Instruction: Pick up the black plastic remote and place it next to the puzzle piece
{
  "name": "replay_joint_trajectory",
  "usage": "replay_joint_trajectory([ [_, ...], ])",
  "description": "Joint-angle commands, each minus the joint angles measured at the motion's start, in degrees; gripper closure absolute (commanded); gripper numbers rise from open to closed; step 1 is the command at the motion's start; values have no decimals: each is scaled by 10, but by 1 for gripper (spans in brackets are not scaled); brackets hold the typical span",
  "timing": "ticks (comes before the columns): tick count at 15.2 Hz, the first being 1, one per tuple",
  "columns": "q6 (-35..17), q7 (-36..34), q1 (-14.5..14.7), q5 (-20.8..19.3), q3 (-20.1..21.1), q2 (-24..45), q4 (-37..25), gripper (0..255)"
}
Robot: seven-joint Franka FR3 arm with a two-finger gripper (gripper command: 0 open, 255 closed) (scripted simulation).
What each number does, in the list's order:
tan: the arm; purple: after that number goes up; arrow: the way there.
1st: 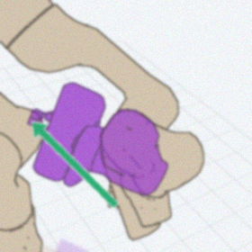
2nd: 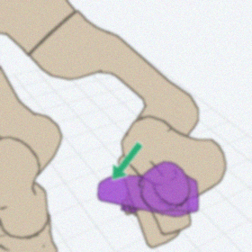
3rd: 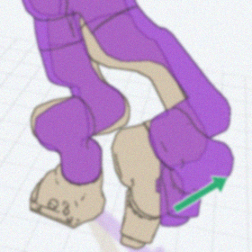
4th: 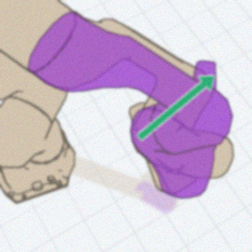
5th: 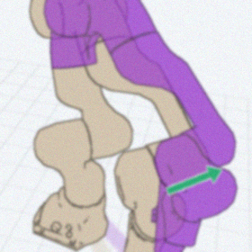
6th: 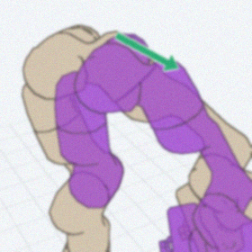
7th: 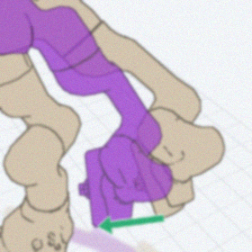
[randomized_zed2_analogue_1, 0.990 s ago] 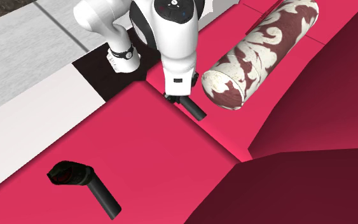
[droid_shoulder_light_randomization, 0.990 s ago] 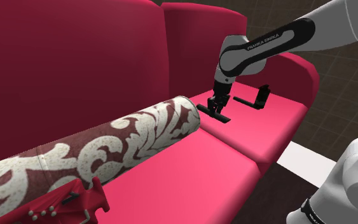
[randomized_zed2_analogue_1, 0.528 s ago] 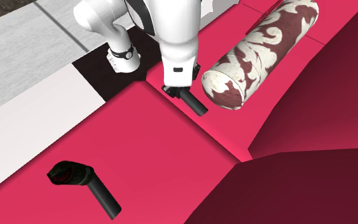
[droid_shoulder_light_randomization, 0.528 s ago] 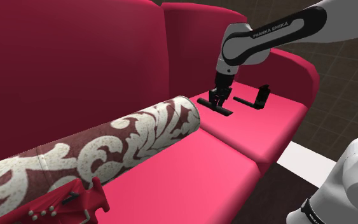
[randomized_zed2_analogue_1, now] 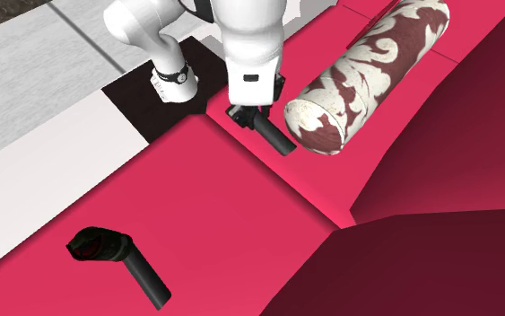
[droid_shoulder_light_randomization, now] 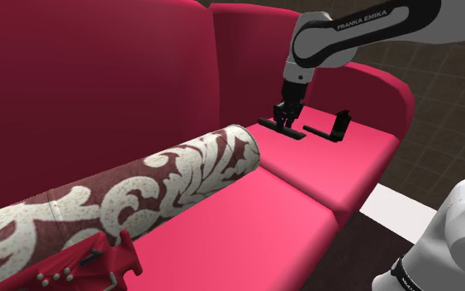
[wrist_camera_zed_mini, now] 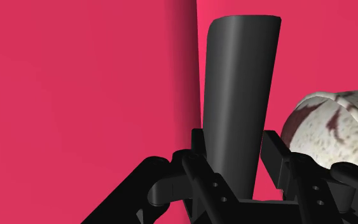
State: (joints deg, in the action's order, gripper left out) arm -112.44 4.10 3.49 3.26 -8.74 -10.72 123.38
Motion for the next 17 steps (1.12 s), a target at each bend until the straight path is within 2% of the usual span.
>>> replay_joint_trajectory([
  [1,15,-2,0,-1,0,-4,-11,255],
  [9,74,-6,0,-3,1,-12,-62,255],
  [17,62,-117,45,11,72,-48,-22,255],
])
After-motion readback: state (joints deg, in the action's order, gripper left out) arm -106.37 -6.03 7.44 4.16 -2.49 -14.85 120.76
